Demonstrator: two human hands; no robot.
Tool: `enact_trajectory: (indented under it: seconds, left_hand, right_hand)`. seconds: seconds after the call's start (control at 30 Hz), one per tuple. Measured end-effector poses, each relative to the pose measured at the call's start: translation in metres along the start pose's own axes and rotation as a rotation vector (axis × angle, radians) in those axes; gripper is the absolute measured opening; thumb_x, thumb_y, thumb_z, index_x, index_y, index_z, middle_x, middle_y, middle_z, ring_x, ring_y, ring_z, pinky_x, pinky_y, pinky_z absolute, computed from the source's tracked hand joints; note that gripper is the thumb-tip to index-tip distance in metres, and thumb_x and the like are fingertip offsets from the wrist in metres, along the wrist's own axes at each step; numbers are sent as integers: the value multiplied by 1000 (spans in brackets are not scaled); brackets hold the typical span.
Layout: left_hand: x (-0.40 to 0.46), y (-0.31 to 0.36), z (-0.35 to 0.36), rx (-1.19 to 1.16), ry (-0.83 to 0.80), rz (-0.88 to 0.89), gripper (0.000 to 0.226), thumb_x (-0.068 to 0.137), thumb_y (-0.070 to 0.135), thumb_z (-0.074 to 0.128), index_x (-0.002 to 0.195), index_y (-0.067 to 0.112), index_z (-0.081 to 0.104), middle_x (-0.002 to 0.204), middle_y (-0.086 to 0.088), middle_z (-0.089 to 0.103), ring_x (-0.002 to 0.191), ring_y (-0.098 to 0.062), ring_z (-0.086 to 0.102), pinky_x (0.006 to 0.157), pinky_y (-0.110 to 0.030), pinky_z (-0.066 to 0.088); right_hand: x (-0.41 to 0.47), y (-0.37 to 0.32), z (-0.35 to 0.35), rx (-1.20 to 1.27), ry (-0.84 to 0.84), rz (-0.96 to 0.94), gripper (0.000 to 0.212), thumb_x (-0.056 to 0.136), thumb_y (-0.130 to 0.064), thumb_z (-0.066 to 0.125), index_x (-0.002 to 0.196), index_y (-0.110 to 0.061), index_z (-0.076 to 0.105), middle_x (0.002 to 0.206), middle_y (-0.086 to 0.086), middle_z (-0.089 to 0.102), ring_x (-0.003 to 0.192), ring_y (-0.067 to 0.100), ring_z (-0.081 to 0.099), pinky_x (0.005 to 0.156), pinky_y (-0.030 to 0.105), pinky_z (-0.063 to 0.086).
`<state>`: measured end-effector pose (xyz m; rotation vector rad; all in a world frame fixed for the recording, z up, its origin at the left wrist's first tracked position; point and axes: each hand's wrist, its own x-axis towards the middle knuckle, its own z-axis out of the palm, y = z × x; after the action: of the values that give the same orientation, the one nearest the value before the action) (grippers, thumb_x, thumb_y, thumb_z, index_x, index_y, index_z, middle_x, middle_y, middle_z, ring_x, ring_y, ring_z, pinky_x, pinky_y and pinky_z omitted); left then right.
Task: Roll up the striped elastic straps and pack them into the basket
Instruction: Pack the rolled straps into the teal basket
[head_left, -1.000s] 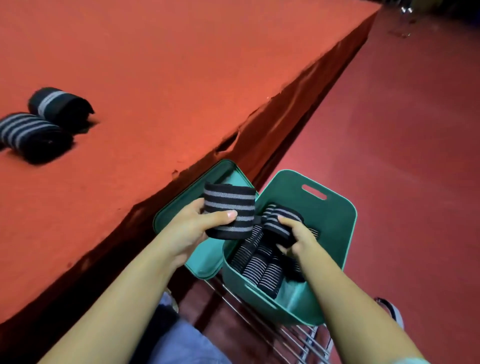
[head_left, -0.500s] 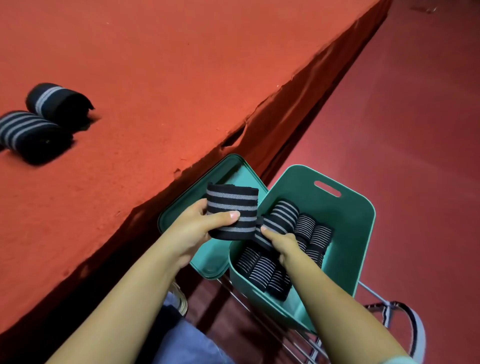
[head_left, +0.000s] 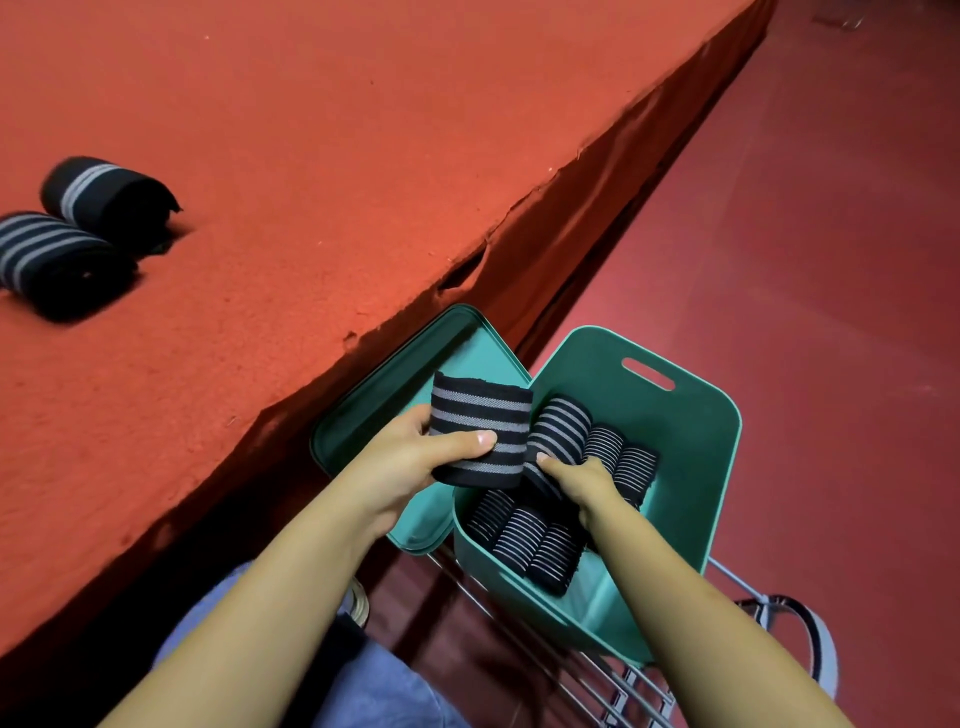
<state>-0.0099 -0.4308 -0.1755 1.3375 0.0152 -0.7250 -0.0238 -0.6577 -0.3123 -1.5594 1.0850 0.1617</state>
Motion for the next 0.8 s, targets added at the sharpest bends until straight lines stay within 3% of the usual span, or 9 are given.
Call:
enact_trajectory:
  seconds: [0.1,0.2,0.33,0.43,0.57,0.63,0.7,0.8]
  left_hand:
    - [0,0,1,7,-5,-7,51,64,13,86,110,7,64,105,-8,75,101,-23,71,95,-36,52]
    - [3,-1,2,16,12,-17,42,74,10,79,112,7,63,106,-7,74,101,-23,70,98,-39,51]
    - [8,-2,7,31,9,-20,40,79,9,76,116,6,63,107,-7,74,101,-22,70,99,-39,51]
    - [11,-3,15,63,0,-13,40,77,9,79,114,8,64,106,-5,75,102,-21,70,98,-37,52]
    - [11,-6,29,153,-82,3,55,62,21,85,112,10,66,104,-5,75,100,-21,71,90,-33,54]
    - [9,-7,34,161,-101,28,56,63,23,85,112,10,65,104,-4,75,97,-18,72,83,-27,55]
    - [7,-7,37,174,-130,56,44,73,21,85,111,12,65,103,-2,75,95,-14,72,78,-21,54]
    - [2,-4,42,186,-221,43,34,81,31,73,110,16,64,105,1,75,98,-13,71,82,-22,54]
  right_hand:
    - [-17,-12,-5,100,3,-53,76,81,-36,75,140,-3,40,139,12,49,119,32,55,96,32,47]
    - [-52,-38,-19,170,119,-276,58,94,-28,61,143,-5,40,143,8,47,124,19,49,95,25,36]
    - [-101,-57,-45,283,45,-401,20,94,-34,58,102,-17,65,111,-2,66,99,6,60,92,30,46]
    - [-131,-57,-54,283,-184,-426,27,83,-43,59,100,-22,63,106,-1,69,102,10,64,87,29,52]
    - [-151,-47,-51,176,-372,-491,18,87,-11,62,102,-22,62,91,-9,72,82,-5,66,75,16,54]
    - [-154,-46,-49,187,-390,-514,22,89,-5,61,107,-16,63,94,-9,73,84,-5,67,70,11,50]
    - [-155,-45,-50,238,-404,-521,29,85,-8,64,114,-10,62,100,-5,74,91,2,68,73,13,51]
    - [-150,-41,-55,306,-473,-519,47,77,-19,77,120,-6,59,110,7,72,101,19,69,82,26,56]
